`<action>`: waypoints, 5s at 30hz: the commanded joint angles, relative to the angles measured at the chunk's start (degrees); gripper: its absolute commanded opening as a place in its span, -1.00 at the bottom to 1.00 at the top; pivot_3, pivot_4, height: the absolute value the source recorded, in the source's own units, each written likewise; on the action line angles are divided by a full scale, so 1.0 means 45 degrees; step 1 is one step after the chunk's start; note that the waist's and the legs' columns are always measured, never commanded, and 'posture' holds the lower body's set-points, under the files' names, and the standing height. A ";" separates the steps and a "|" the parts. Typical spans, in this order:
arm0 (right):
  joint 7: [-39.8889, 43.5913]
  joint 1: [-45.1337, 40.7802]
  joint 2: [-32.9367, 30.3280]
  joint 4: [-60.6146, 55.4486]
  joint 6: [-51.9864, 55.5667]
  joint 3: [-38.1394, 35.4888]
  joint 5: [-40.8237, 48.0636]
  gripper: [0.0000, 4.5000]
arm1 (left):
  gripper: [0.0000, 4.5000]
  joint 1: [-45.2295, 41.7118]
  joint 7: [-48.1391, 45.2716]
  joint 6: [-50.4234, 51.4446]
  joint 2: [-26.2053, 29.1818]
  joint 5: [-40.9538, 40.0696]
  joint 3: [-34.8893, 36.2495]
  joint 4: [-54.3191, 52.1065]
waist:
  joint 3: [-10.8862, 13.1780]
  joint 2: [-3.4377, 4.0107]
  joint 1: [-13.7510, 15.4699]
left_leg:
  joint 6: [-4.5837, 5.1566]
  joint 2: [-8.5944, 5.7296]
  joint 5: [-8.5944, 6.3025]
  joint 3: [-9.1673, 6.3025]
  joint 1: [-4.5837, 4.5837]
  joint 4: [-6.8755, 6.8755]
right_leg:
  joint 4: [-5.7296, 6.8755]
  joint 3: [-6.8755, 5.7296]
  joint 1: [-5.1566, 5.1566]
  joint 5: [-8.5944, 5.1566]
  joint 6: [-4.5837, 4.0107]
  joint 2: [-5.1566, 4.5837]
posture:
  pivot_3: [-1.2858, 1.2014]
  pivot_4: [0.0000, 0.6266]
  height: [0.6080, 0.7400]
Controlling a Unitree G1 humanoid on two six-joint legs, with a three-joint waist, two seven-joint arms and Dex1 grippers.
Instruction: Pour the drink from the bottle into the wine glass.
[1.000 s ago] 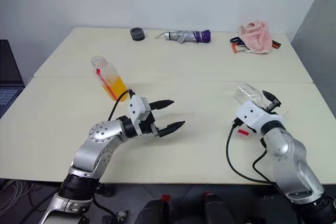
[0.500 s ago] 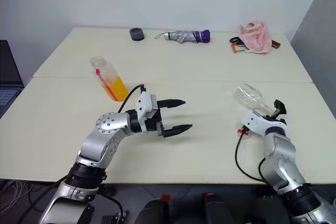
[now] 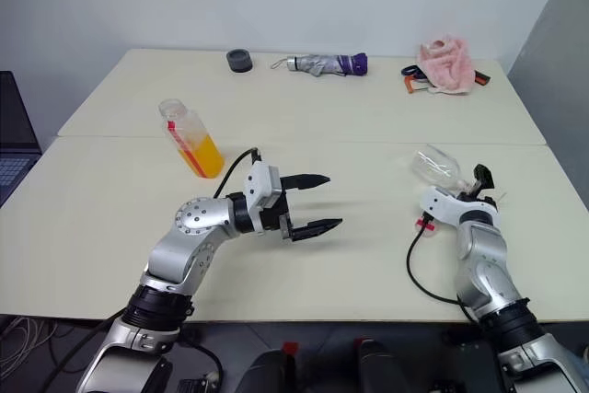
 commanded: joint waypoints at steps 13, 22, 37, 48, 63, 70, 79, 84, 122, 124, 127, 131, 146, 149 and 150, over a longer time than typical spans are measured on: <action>0.0297 -0.0366 0.0108 0.0975 -0.0686 -0.0348 0.0327 -0.94 | 1.00 0.0106 0.0213 -0.0208 -0.0135 0.0228 -0.0018 -0.0119 | -0.0033 -0.0038 -0.0001 | 0.0000 0.0001 0.0000 0.0005 0.0007 0.0003 | 0.0001 0.0006 0.0004 0.0001 0.0001 0.0001 | 0.03 -0.52 1.00; -0.0135 -0.0411 0.0532 -0.0746 -0.1022 -0.1703 0.1065 -0.94 | 1.00 0.0320 0.0676 -0.0071 0.0089 0.0177 0.0398 -0.0128 | -0.0027 -0.0029 -0.0001 | 0.0000 0.0003 0.0000 0.0005 -0.0006 -0.0001 | 0.0002 0.0008 -0.0009 0.0001 0.0000 0.0000 | 0.03 -0.52 1.00; 0.2619 -0.2944 0.7460 -0.0610 -0.2346 -0.4478 1.0603 -0.94 | 1.00 0.1081 0.1413 0.1742 0.1358 -0.0893 0.2157 -0.0877 | -0.0015 -0.0010 -0.0226 | 0.0002 0.0029 -0.0001 -0.0027 -0.0024 -0.0020 | 0.0006 -0.0020 -0.0020 0.0001 -0.0004 -0.0019 | 0.03 -0.52 1.00; 0.2334 -0.4834 0.8878 0.5282 -0.7055 -0.3963 1.1014 -0.94 | 1.00 0.1359 0.1495 0.2095 0.1771 -0.0968 0.2427 -0.1311 | -0.0012 -0.0005 -0.0217 | 0.0001 0.0028 -0.0001 -0.0027 -0.0029 -0.0028 | 0.0001 -0.0027 -0.0028 0.0002 -0.0005 -0.0028 | 0.03 -0.52 1.00; 0.3038 -0.0869 0.8264 0.2316 -0.6815 -0.2399 1.0838 -0.94 | 1.00 0.1288 0.0919 0.2407 0.2682 -0.1379 0.3132 -0.0520 | -0.0015 -0.0002 -0.0212 | 0.0001 0.0039 -0.0002 -0.0029 -0.0016 -0.0027 | 0.0005 -0.0022 -0.0019 0.0000 -0.0004 -0.0028 | 0.03 -0.52 1.00; 0.3243 -0.0291 0.8048 0.1815 -0.6116 -0.2118 1.0924 -0.94 | 1.00 0.1160 0.0417 0.2613 0.3177 -0.1753 0.3399 -0.0185 | -0.0016 -0.0005 -0.0238 | 0.0001 0.0032 -0.0002 -0.0024 -0.0006 -0.0027 | 0.0004 -0.0022 -0.0016 0.0000 -0.0005 -0.0012 | 0.03 -0.52 1.00; 0.3956 -0.0455 0.8125 0.1462 -0.7464 -0.1923 1.1461 -0.94 | 1.00 0.1577 -0.0130 0.2556 0.3641 -0.2269 0.3997 -0.0308 | -0.0020 -0.0009 -0.0283 | 0.0001 0.0033 -0.0002 -0.0018 0.0001 -0.0029 | 0.0004 -0.0017 -0.0014 -0.0001 -0.0005 -0.0009 | 0.03 -0.52 1.00; 0.4493 -0.1509 0.8458 0.2475 -0.8540 -0.1818 1.1676 -0.94 | 1.00 0.1721 -0.0082 0.2560 0.3907 -0.2393 0.4388 -0.0472 | -0.0013 -0.0001 -0.0350 | 0.0001 0.0043 -0.0002 -0.0013 -0.0001 -0.0036 | 0.0005 -0.0013 -0.0028 -0.0001 -0.0008 -0.0007 | 0.03 -0.52 1.00; 0.5261 -0.3150 0.8503 0.6107 -1.0279 -0.1831 1.1461 0.99 | 1.00 0.1495 0.1111 0.3147 0.4158 -0.3128 0.4694 -0.2523 | -0.0011 0.0001 -0.0295 | 0.0000 0.0045 -0.0001 -0.0025 -0.0017 -0.0035 | 0.0004 -0.0018 -0.0030 -0.0002 -0.0009 -0.0018 | 0.03 -0.52 1.00; 0.5267 -0.3081 0.8495 0.5991 -1.0211 -0.1823 1.1455 0.99 | 1.00 0.1482 0.1192 0.3202 0.4170 -0.3175 0.4667 -0.2595 | -0.0011 0.0001 -0.0294 | 0.0000 0.0044 -0.0002 -0.0026 -0.0018 -0.0035 | 0.0004 -0.0018 -0.0030 -0.0002 -0.0009 -0.0018 | 0.03 -0.52 1.00; 0.5285 -0.2987 0.8475 0.5875 -1.0134 -0.1840 1.1458 0.99 | 1.00 0.1462 0.1239 0.3258 0.4177 -0.3186 0.4657 -0.2639 | -0.0011 0.0001 -0.0295 | 0.0000 0.0043 -0.0001 -0.0025 -0.0016 -0.0034 | 0.0004 -0.0020 -0.0030 -0.0002 -0.0009 -0.0017 | 0.03 -0.52 1.00; 0.5303 -0.2838 0.8414 0.5698 -1.0070 -0.1867 1.1469 0.99 | 1.00 0.1473 0.1310 0.3320 0.4157 -0.3218 0.4708 -0.2731 | -0.0011 0.0001 -0.0294 | 0.0000 0.0043 -0.0001 -0.0024 -0.0017 -0.0034 | 0.0004 -0.0019 -0.0030 -0.0002 -0.0009 -0.0017 | 0.03 -0.52 1.00; 0.5311 -0.1525 0.7398 0.3737 -0.8834 -0.2095 1.1602 0.99 | 1.00 0.1562 0.1640 0.3204 0.4124 -0.3285 0.4683 -0.2913 | -0.0011 0.0001 -0.0284 | 0.0000 0.0040 -0.0002 -0.0023 -0.0017 -0.0035 | 0.0002 -0.0018 -0.0030 -0.0002 -0.0009 -0.0014 | 0.03 -0.52 1.00; 0.5195 -0.1467 0.7384 0.3652 -0.8813 -0.2095 1.1504 0.99 | 1.00 0.1538 0.1668 0.3141 0.4105 -0.3274 0.4663 -0.2888 | -0.0011 0.0001 -0.0284 | 0.0000 0.0038 -0.0002 -0.0020 -0.0017 -0.0035 | 0.0002 -0.0017 -0.0030 -0.0002 -0.0009 -0.0014 | 0.03 -0.52 1.00; 0.5118 -0.1460 0.7371 0.3647 -0.8841 -0.2088 1.1448 0.99 | 1.00 0.1517 0.1680 0.3110 0.4090 -0.3267 0.4664 -0.2867 | -0.0011 0.0001 -0.0283 | 0.0000 0.0038 -0.0002 -0.0021 -0.0017 -0.0035 | 0.0002 -0.0017 -0.0030 -0.0002 -0.0009 -0.0014 | 0.03 -0.52 1.00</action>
